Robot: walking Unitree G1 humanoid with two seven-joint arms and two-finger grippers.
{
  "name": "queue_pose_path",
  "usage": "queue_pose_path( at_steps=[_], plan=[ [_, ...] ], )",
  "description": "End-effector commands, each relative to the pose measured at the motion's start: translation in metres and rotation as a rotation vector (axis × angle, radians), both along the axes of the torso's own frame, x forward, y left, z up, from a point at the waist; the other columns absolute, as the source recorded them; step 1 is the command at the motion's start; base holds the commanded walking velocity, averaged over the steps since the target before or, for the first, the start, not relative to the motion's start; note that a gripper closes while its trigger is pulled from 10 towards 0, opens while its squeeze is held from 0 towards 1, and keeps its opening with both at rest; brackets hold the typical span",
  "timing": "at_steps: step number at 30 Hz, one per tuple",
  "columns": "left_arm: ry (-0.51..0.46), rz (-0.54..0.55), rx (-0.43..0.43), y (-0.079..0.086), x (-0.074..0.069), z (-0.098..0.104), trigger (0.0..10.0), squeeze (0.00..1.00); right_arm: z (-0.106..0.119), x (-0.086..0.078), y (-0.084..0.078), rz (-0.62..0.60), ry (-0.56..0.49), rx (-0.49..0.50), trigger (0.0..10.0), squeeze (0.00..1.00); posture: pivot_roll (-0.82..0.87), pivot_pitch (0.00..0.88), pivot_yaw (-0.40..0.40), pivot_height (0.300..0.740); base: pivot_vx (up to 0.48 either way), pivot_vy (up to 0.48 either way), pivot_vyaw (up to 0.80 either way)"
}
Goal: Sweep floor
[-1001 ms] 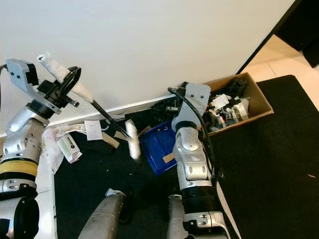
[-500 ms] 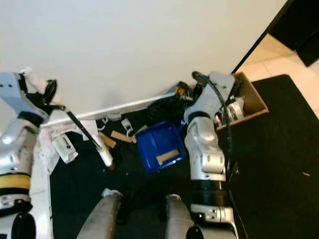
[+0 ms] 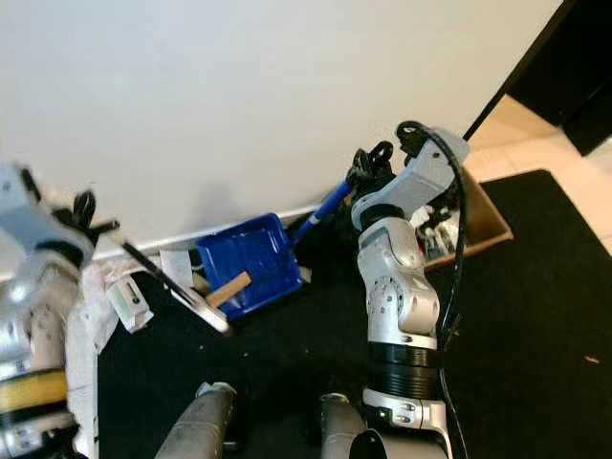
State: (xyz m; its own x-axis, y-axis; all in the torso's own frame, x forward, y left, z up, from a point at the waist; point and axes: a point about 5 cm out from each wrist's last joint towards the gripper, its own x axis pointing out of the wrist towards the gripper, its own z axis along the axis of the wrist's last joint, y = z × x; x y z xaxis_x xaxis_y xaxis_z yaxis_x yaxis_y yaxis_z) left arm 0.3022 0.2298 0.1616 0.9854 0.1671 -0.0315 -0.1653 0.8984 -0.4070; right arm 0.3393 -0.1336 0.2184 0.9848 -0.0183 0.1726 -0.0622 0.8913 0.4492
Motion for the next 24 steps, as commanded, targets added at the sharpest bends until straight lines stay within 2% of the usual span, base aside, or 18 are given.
queue_pose_path(
  at_steps=[1,4,5,6,9,10,11,12,14,17,21,24],
  plan=[
    [0.057,-0.061,-0.109,-0.012,-0.004,-0.012,10.0,0.0,0.002,-0.004,0.003,0.023,-0.049,0.046,10.0,0.0,0.25,0.15,-0.021,0.74,0.0,0.0,0.0],
    [0.048,-0.105,-0.119,-0.02,-0.008,-0.012,10.0,0.0,-0.005,-0.004,0.003,0.023,-0.032,0.053,10.0,0.0,0.26,0.142,-0.03,0.74,0.0,0.0,0.0],
    [0.045,-0.123,-0.153,-0.025,-0.009,-0.012,10.0,0.0,-0.012,-0.004,0.002,0.014,-0.016,0.058,10.0,0.0,0.26,0.135,-0.033,0.74,0.0,0.0,0.0],
    [0.043,-0.158,-0.151,-0.029,-0.011,-0.011,10.0,0.0,-0.021,-0.004,0.0,0.005,0.004,0.09,10.0,0.0,0.26,0.13,-0.032,0.74,0.0,0.0,0.0],
    [0.04,-0.186,-0.146,-0.032,-0.012,-0.009,10.0,0.0,-0.028,-0.004,-0.002,-0.005,0.02,0.115,10.0,0.0,0.26,0.128,-0.028,0.74,0.0,0.0,0.0],
    [0.043,-0.205,-0.092,-0.033,-0.013,-0.007,10.0,0.0,-0.035,-0.005,-0.005,-0.013,0.031,0.148,10.0,0.0,0.26,0.127,-0.023,0.74,0.0,0.0,0.0],
    [0.043,-0.205,-0.092,-0.033,-0.013,-0.007,10.0,0.0,-0.035,-0.005,-0.005,-0.013,0.031,0.148,10.0,0.0,0.26,0.127,-0.023,0.74,0.0,0.0,0.0],
    [0.047,-0.221,-0.009,-0.033,-0.013,-0.007,10.0,0.0,-0.043,-0.006,-0.007,-0.023,0.04,0.186,10.0,0.0,0.26,0.124,-0.016,0.74,0.0,0.0,0.0],
    [0.047,-0.221,-0.009,-0.033,-0.013,-0.007,10.0,0.0,-0.043,-0.006,-0.007,-0.023,0.04,0.186,10.0,0.0,0.26,0.124,-0.016,0.74,0.0,0.0,0.0],
    [0.101,-0.176,0.155,-0.025,-0.014,-0.01,10.0,0.0,-0.06,-0.012,-0.017,-0.084,0.053,0.267,10.0,0.0,0.27,0.122,-0.007,0.74,0.0,0.0,0.0],
    [0.126,-0.151,0.217,-0.018,-0.014,-0.011,10.0,0.0,-0.063,-0.014,-0.021,-0.117,0.05,0.288,10.0,0.0,0.26,0.12,0.008,0.74,0.0,0.0,0.0],
    [0.121,-0.129,0.307,-0.01,-0.011,-0.005,10.0,0.0,-0.064,-0.015,-0.025,-0.143,0.037,0.295,10.0,0.0,0.26,0.12,0.019,0.74,0.0,0.0,0.0]
  ],
)
